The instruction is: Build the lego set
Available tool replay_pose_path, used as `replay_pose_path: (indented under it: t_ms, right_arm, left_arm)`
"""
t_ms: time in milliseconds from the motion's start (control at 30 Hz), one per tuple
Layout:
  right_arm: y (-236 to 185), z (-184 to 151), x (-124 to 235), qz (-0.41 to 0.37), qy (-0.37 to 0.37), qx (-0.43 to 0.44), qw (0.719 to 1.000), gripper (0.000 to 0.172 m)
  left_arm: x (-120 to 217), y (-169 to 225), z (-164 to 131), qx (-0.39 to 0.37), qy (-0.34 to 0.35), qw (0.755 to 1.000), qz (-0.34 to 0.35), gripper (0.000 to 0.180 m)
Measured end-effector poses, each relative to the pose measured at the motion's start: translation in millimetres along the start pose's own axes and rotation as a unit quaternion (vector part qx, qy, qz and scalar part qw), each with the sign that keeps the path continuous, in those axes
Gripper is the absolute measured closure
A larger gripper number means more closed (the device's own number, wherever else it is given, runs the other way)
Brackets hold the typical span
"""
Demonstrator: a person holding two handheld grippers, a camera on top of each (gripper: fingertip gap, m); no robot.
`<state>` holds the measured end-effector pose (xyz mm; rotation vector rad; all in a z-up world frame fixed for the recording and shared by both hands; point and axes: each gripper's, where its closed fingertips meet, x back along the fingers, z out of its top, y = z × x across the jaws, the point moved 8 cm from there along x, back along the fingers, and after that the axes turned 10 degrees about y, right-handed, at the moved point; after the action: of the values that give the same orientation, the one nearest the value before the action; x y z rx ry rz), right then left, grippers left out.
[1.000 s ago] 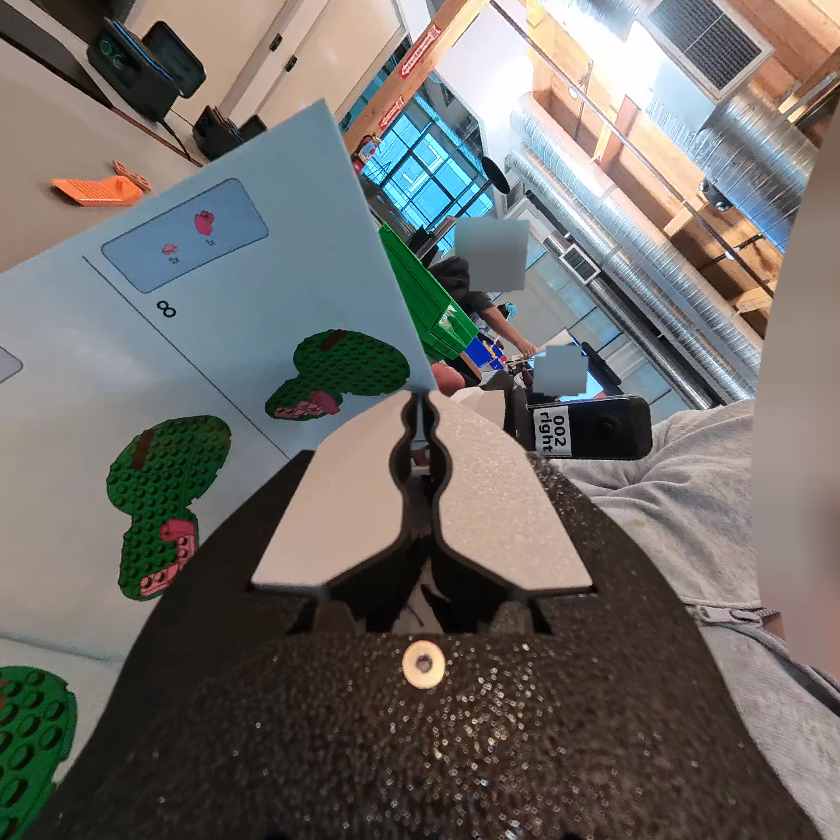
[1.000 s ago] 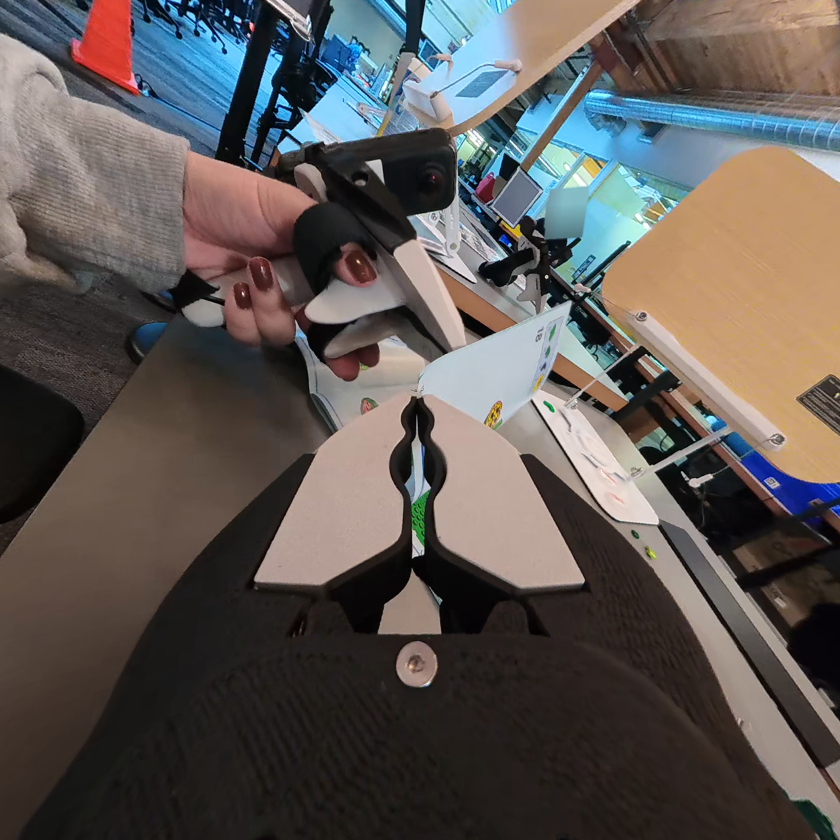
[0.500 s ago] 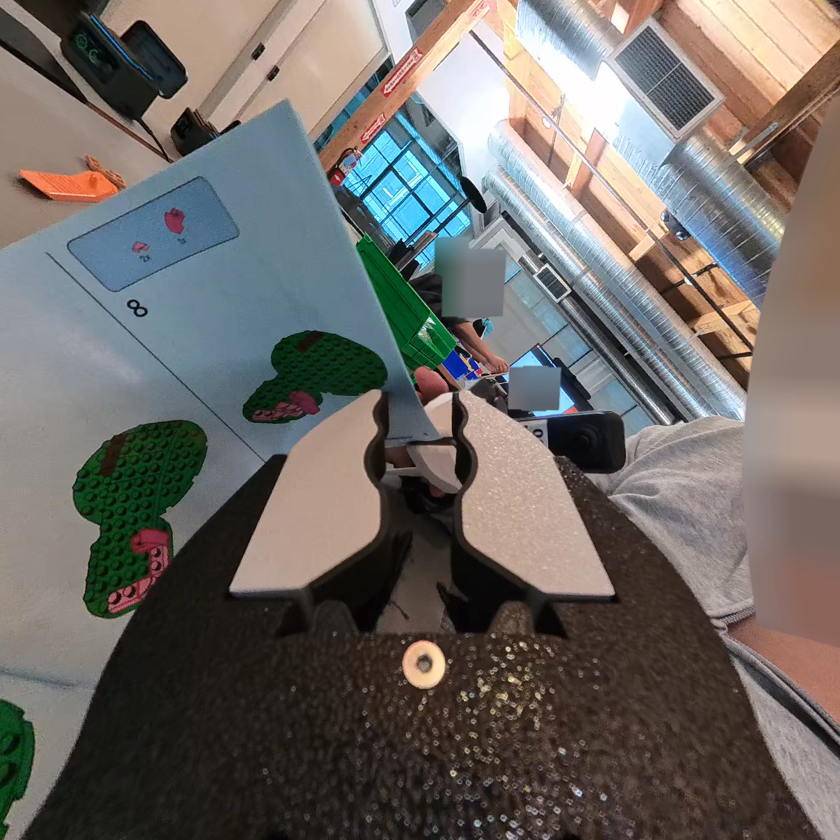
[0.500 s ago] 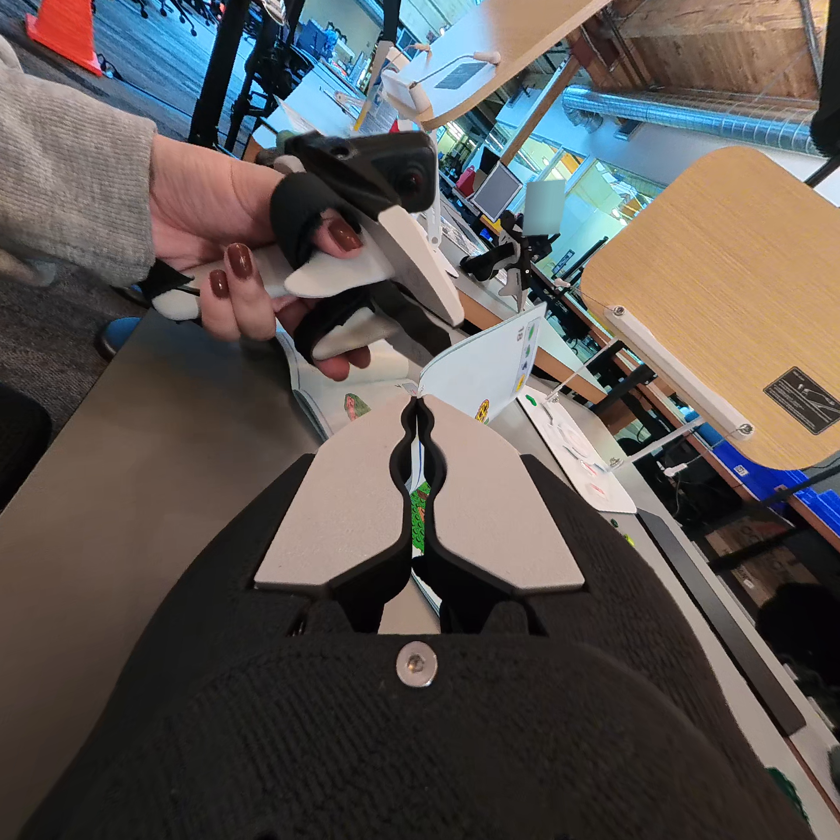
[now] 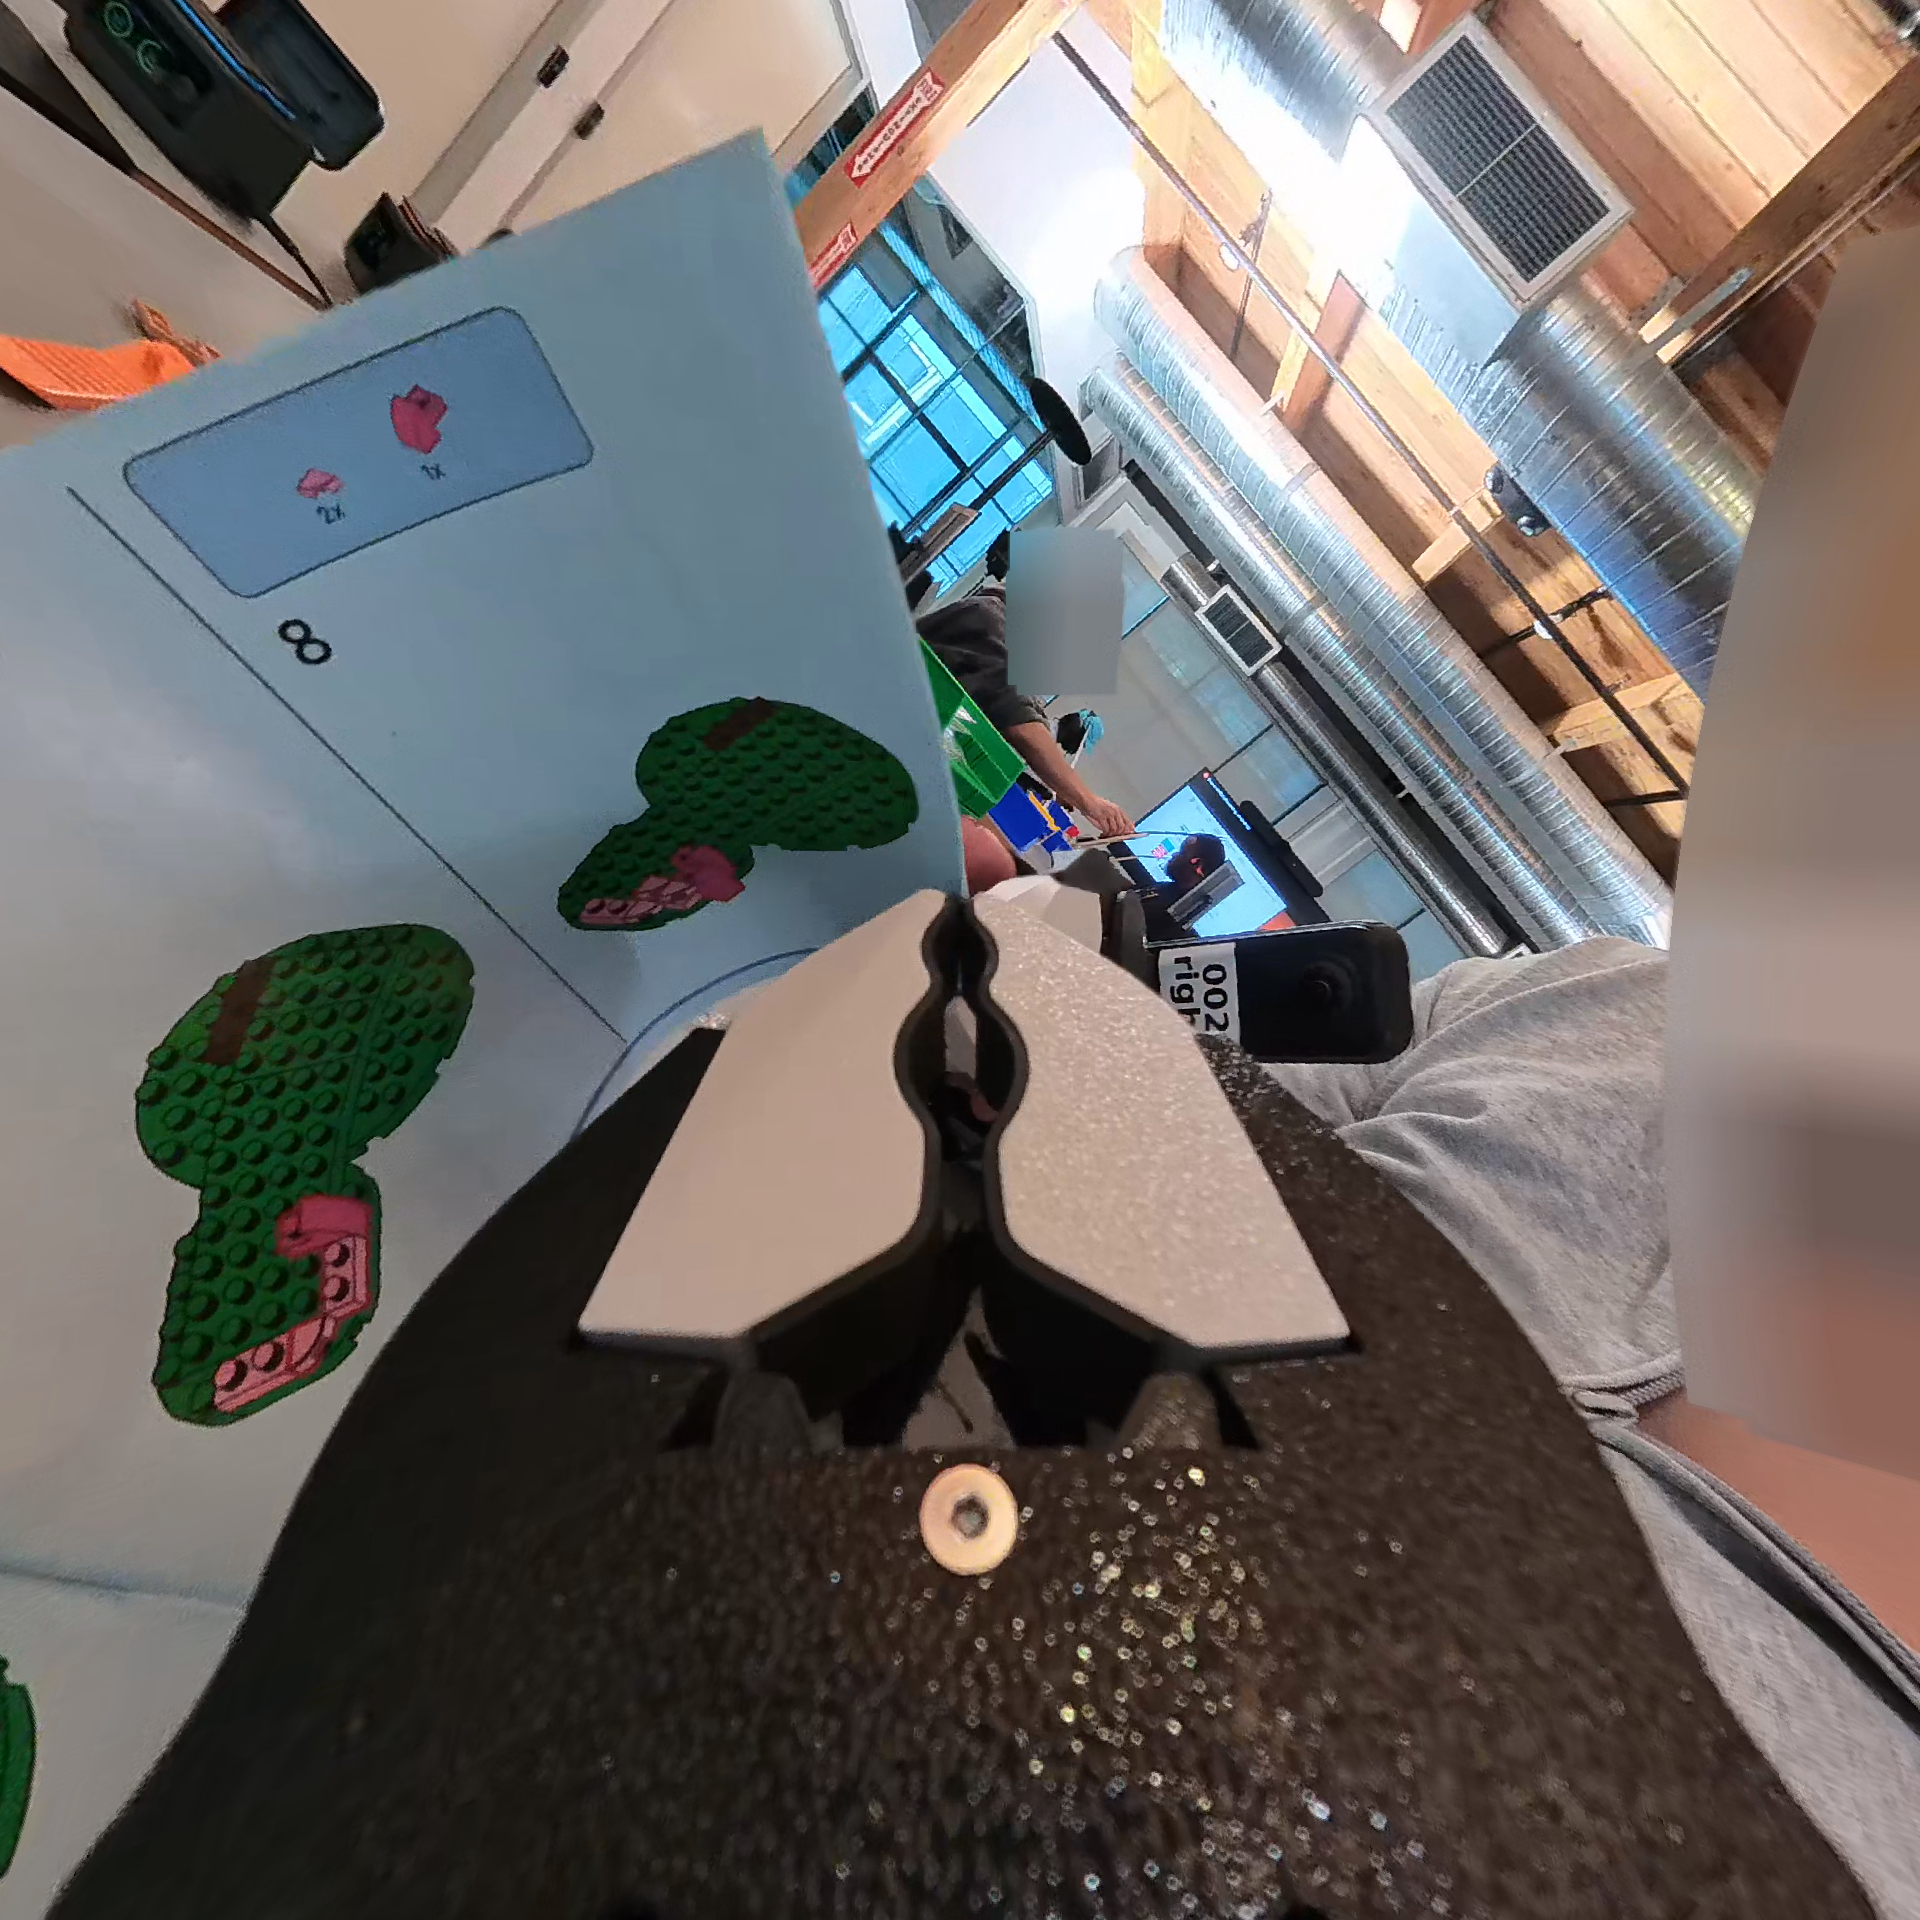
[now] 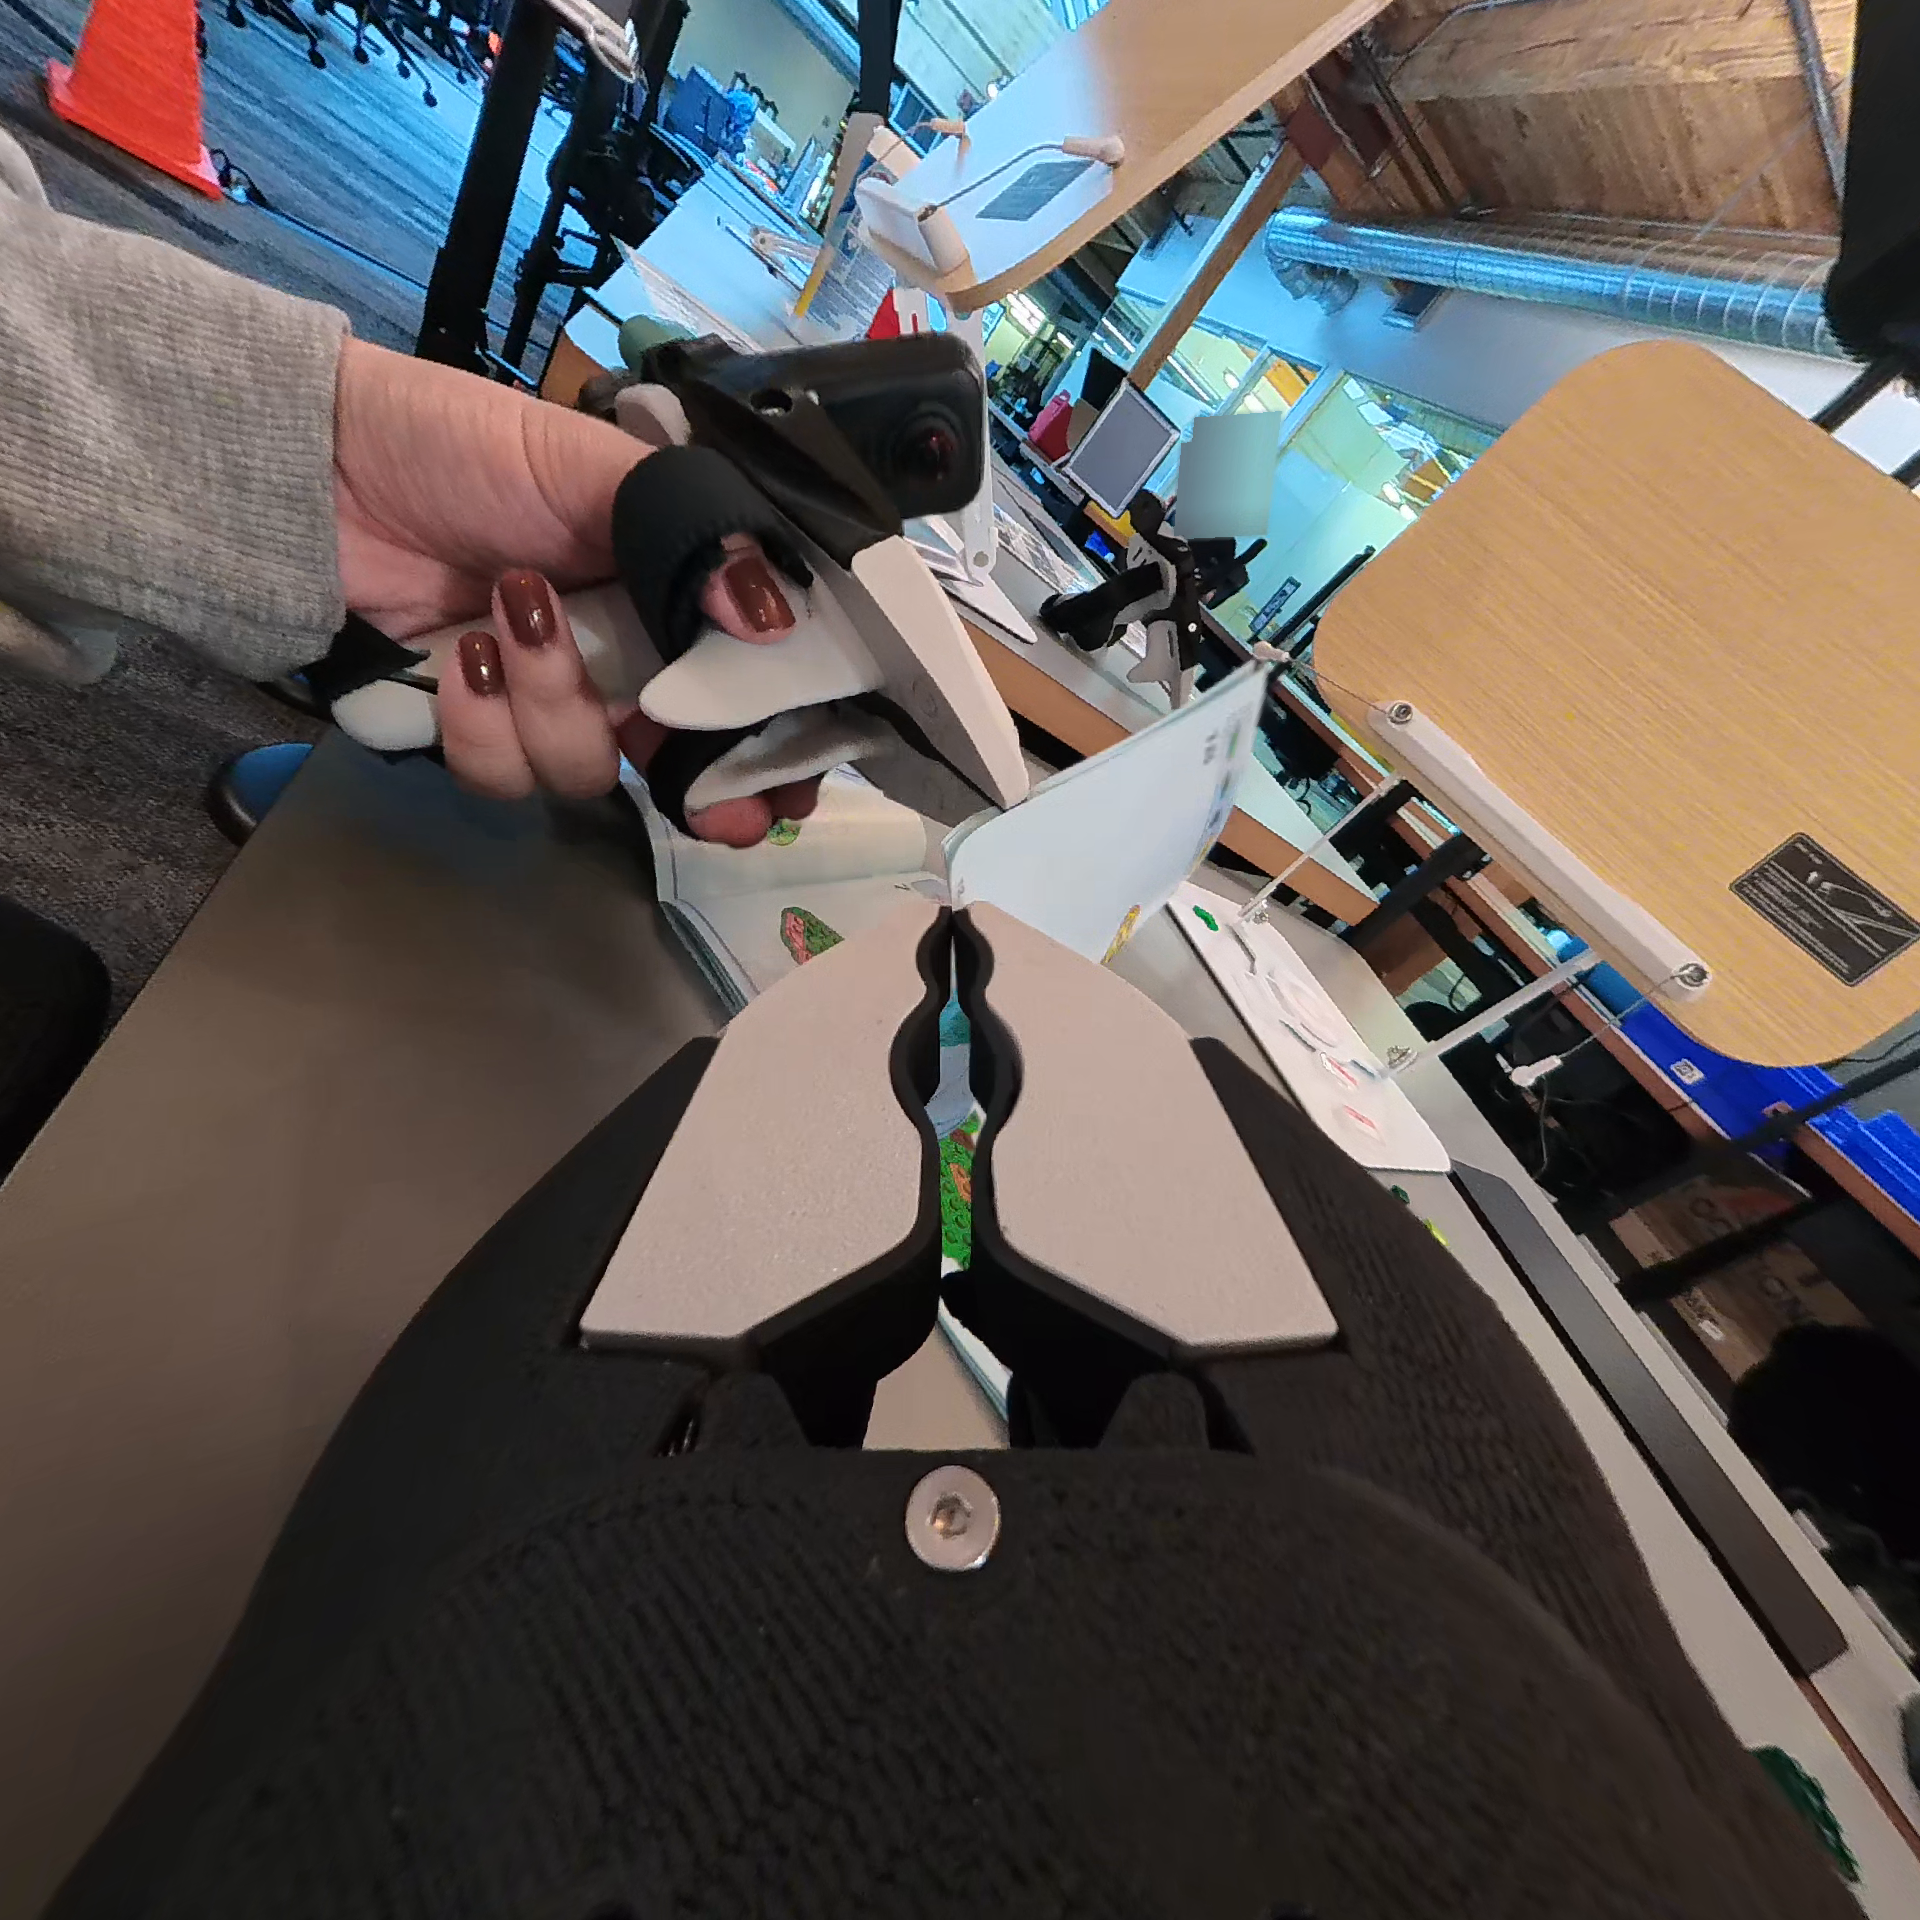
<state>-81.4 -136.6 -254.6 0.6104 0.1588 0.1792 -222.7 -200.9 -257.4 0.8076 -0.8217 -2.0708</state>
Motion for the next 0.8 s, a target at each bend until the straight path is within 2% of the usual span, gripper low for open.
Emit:
replay_pose_path:
  t_ms: [200, 333, 467, 567, 633, 733, 800]
  right_arm:
    - [8.8, -2.9, 2.5, -0.012, -0.007, -0.061, 0.998, 0.152]
    - [22.2, -5.6, 6.9, -0.08, -0.019, -0.057, 0.995, 0.143]
    - [33.8, 0.7, 16.0, -0.139, 0.009, -0.044, 0.989, 0.137]
    - [27.8, -0.9, 12.7, -0.097, 0.008, -0.066, 0.993, 0.137]
    - [20.1, -2.3, 7.9, -0.05, 0.01, -0.112, 0.992, 0.136]
    - [16.1, 1.3, 5.6, -0.023, 0.034, -0.174, 0.984, 0.136]
    - [16.2, -0.6, 5.2, -0.025, 0.022, -0.171, 0.985, 0.136]
  left_arm:
    - [3.5, -4.8, 0.9, -0.007, 0.006, 0.999, 0.032, 0.18]
    - [3.2, -4.5, 1.0, -0.007, 0.008, 1.0, 0.028, 0.18]
    - [8.6, -1.5, 3.3, -0.007, 0.009, 1.0, 0.015, 0.18]
    - [16.9, 2.1, 7.1, -0.011, 0.019, 1.0, -0.002, 0.18]
    - [21.4, 5.1, 8.7, -0.012, 0.023, 0.999, -0.019, 0.18]
    - [27.9, 12.5, 11.2, -0.019, 0.028, 0.998, -0.055, 0.18]
    - [36.3, 19.1, 15.0, -0.021, 0.04, 0.995, -0.087, 0.18]
